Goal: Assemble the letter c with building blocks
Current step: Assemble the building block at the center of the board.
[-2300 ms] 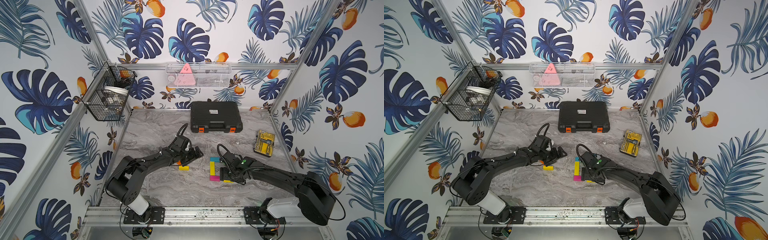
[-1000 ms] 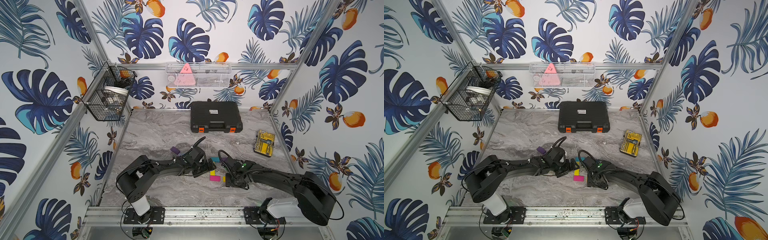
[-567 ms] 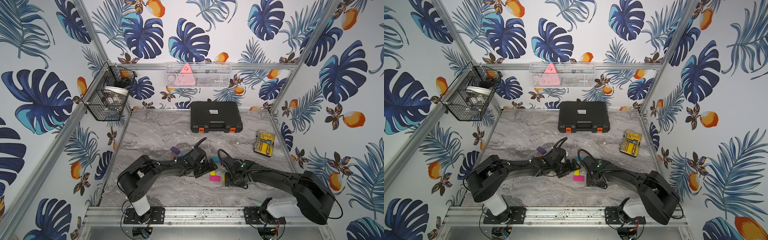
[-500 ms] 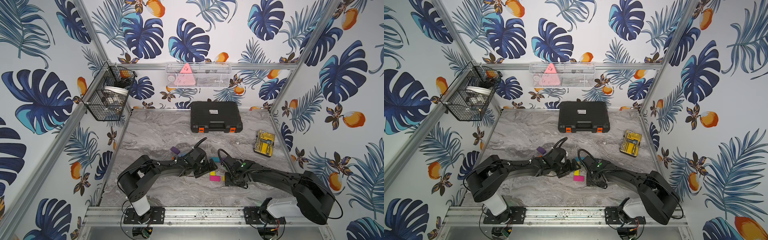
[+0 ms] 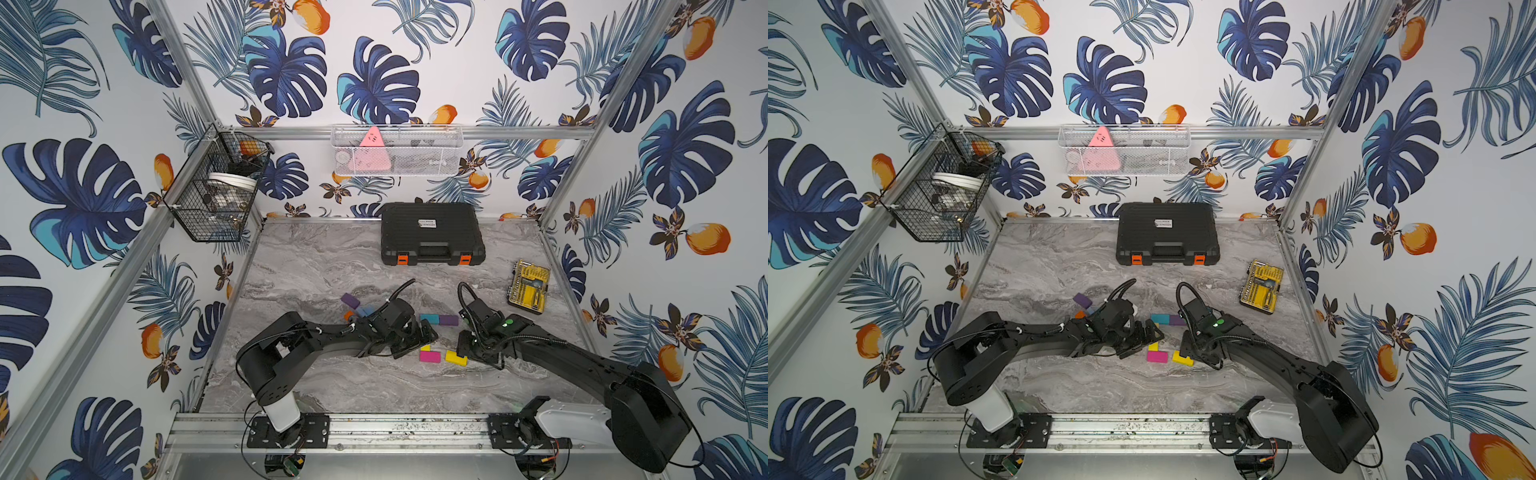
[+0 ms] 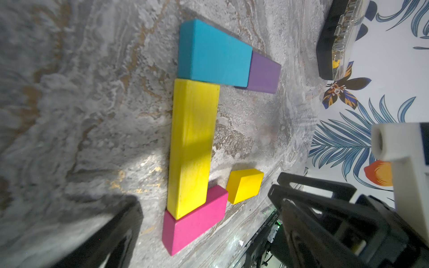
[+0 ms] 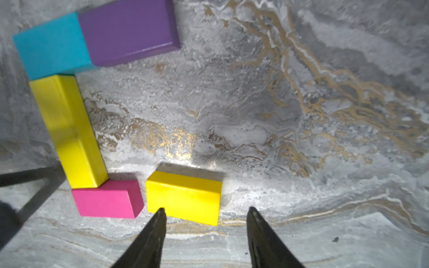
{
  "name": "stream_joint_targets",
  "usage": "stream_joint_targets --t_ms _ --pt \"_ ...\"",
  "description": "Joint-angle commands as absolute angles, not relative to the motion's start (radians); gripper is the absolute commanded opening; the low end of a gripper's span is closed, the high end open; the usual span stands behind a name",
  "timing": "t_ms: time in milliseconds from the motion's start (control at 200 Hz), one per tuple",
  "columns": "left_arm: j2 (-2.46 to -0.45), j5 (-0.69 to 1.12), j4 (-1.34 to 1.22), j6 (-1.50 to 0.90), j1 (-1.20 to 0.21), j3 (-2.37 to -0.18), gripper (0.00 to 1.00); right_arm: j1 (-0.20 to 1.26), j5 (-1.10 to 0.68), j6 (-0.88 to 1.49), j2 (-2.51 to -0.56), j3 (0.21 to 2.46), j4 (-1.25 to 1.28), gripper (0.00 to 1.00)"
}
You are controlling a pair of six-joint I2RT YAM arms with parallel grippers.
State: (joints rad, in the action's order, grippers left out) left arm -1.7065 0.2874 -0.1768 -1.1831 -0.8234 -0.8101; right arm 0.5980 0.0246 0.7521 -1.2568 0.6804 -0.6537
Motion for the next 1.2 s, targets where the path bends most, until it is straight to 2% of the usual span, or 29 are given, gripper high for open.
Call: stream_joint_targets --t_ms 0,635,1191 --pt "-1.704 0.264 -0.172 -1.215 -0.83 -0.805 0.99 0.58 -0.061 0.776 -1.273 0.68 -0.604 0.57" --pt "-1.721 0.264 -0.192 -1.224 -0.844 -0.805 0.99 0.542 -0.152 0.814 -1.293 0.62 -0.55 0.61" --pt "-1.73 0.268 -0.198 -1.223 -0.849 -0.811 0.99 0.541 -0.167 0.768 -1.365 0.647 -0.506 0.54"
